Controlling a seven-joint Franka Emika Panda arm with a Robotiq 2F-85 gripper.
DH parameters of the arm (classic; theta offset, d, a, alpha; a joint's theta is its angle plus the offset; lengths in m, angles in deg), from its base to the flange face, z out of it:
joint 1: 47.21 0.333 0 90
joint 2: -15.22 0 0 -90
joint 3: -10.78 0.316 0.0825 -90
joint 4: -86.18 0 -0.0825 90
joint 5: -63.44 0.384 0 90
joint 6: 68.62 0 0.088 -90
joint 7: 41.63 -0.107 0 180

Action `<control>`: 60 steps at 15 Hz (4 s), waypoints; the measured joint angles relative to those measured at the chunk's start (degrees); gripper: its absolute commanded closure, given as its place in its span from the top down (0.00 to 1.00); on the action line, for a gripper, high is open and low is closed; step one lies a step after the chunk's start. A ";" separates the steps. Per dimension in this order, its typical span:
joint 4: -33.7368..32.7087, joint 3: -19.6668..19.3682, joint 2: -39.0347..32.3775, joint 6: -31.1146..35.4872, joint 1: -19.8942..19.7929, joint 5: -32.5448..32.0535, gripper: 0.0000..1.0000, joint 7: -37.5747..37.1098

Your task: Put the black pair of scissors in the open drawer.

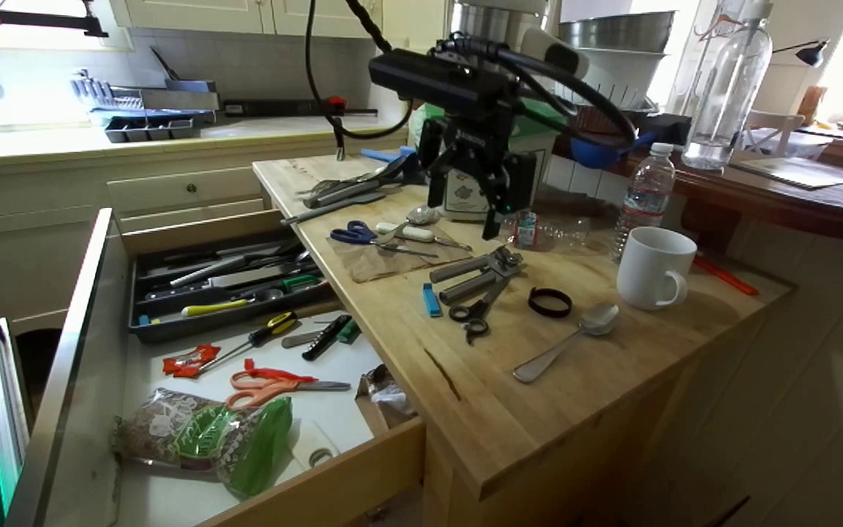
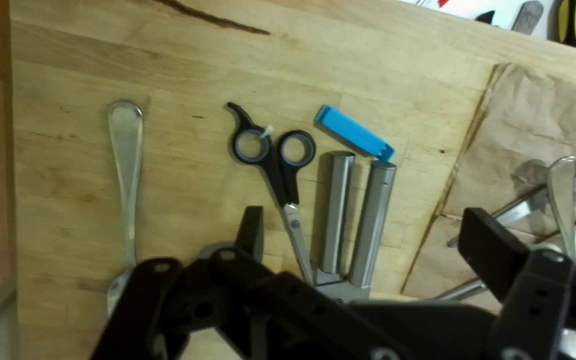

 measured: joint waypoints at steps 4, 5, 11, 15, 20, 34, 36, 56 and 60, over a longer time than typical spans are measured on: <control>-3.00 1.69 -3.71 -1.60 -4.68 -0.50 1.00 -0.03; -3.41 2.03 -3.84 -2.13 -5.42 -0.40 1.00 -0.03; -2.93 3.01 -3.56 1.43 -5.96 -1.85 1.00 0.27; 1.46 3.40 -3.55 11.98 -5.86 -5.12 1.00 0.33; 7.39 5.08 -3.82 21.09 -5.12 -9.12 1.00 0.31; 4.51 7.34 -7.43 20.65 -6.10 -9.27 1.00 0.47; 3.36 7.79 -8.58 20.65 -6.26 -9.26 1.00 0.41; 2.76 9.18 -9.62 20.35 -5.93 -9.68 0.05 -1.10; 5.26 8.57 -7.60 20.60 -5.97 -10.07 0.05 -1.74</control>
